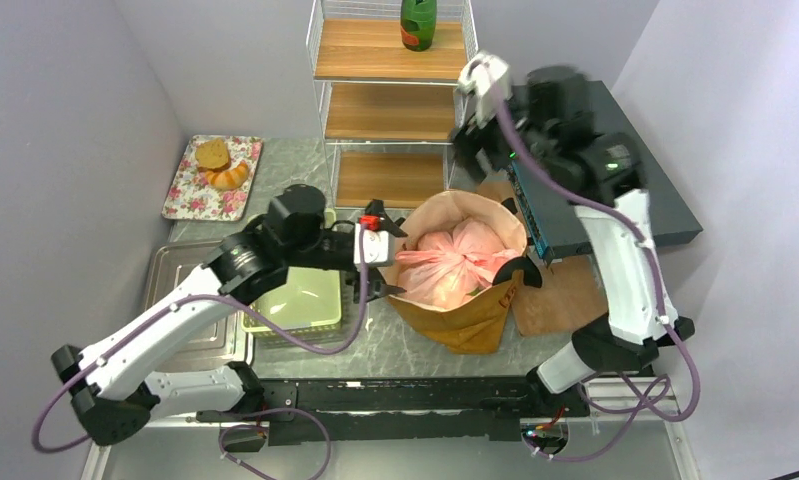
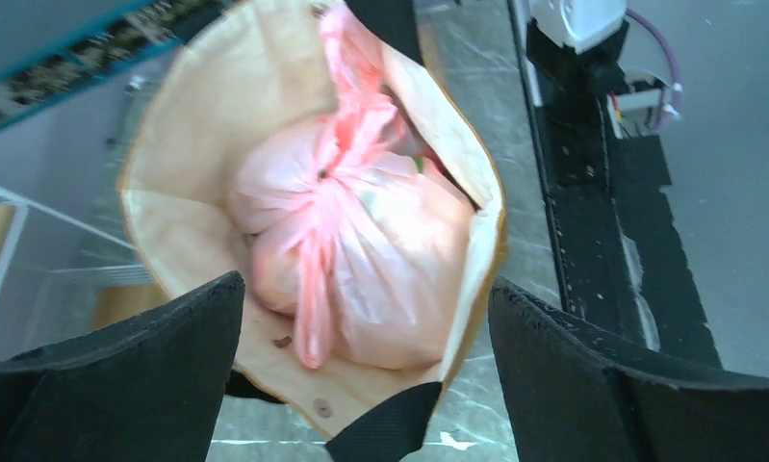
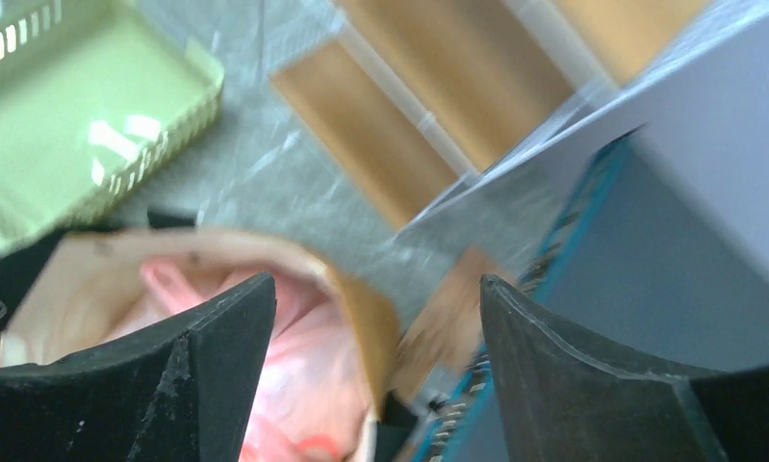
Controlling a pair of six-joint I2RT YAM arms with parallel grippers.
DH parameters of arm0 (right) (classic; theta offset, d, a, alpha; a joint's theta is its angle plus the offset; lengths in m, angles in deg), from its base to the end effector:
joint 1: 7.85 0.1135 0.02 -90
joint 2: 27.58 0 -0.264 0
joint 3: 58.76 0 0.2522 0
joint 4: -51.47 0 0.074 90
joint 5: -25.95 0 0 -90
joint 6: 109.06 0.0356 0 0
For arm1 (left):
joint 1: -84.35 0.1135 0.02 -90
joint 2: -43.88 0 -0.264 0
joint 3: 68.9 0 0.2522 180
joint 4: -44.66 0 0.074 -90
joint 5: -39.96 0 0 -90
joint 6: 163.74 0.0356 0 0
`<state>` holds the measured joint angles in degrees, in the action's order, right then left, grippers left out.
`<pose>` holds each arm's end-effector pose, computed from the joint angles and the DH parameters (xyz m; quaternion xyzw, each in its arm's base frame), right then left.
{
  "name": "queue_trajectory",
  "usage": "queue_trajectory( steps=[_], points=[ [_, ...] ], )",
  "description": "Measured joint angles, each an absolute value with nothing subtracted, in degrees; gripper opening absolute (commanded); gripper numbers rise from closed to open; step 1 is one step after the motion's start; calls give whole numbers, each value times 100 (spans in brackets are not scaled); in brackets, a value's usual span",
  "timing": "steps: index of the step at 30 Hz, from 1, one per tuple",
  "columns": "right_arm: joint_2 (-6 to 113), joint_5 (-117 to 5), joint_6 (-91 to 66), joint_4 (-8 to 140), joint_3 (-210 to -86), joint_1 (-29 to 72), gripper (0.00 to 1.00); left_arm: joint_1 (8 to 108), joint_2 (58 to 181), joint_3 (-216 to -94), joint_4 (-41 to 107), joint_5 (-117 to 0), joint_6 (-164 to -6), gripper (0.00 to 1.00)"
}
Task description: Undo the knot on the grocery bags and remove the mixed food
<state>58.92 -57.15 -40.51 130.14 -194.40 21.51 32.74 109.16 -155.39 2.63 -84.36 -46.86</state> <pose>0.2280 0.1332 0.5139 -0.3974 0.7660 0.0865 0.4979 0.1342 -0.2016 0.4078 0.6273 0.5032 -0.3534 0.4778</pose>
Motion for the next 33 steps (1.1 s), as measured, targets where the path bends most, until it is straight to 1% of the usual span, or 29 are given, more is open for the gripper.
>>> queue_trajectory(
  steps=[2, 3, 6, 10, 12, 14, 16, 17, 20, 23, 27, 28, 29, 30, 32, 33],
  points=[
    [6194, -5422, -3975, 13149, -20741, 1854, 80, 3488, 10721, -15548, 379, -8415, -4721, 90],
    [6244, -5287, -3913, 13034, -21165, 1583, 80, 3521, 10711, -15574, 390, -8417, -4750, 87],
    [6050, -5107, -3804, 12996, -21333, 748, 80, 3606, 10986, -15838, 436, -8471, -4813, 76],
    [6065, -4583, -3640, 13250, -21390, 101, 80, 3650, 11845, -16308, 619, -8614, -4999, 63],
    [6146, -4281, -3505, 13285, -21390, -192, 80, 3645, 12472, -16687, 672, -8692, -5123, 61],
    [6266, -4049, -3387, 13318, -21429, -428, 80, 3626, 12842, -16872, 720, -8732, -5220, 66],
    [6397, -3918, -3339, 13331, -21471, -559, 80, 3586, 13226, -17054, 757, -8758, -5311, 74],
    [6434, -3881, -3339, 13342, -21471, -570, 80, 3556, 13392, -17128, 757, -8762, -5349, 76],
    [6504, -3733, -3332, 13414, -21410, -568, 80, 3438, 13860, -17325, 750, -8742, -5416, 81],
    [6353, -3448, -3231, 13377, -20894, -566, 79, 3359, 14275, -17524, 733, -8701, -5523, 84],
    [6135, -3230, -3083, 13377, -20122, -452, 79, 3326, 14793, -17841, 606, -8600, -5652, 84],
    [6085, -3225, -3083, 13372, -19963, -382, 80, 3326, 14863, -17843, 575, -8585, -5676, 83],
    [6030, -3241, -3087, 13388, -19777, -266, 79, 3324, 14920, -17843, 508, -8572, -5698, 78],
    [5975, -3271, -3105, 13396, -19624, -131, 79, 3326, 14964, -17843, 440, -8565, -5711, 71],
    [5853, -3416, -3170, 13412, -19301, 206, 80, 3320, 14979, -17803, 379, -8570, -5738, 46],
    [5763, -3549, -3231, 13407, -19102, 416, 79, 3311, 14942, -17742, 401, -8576, -5753, 32]
  ],
)
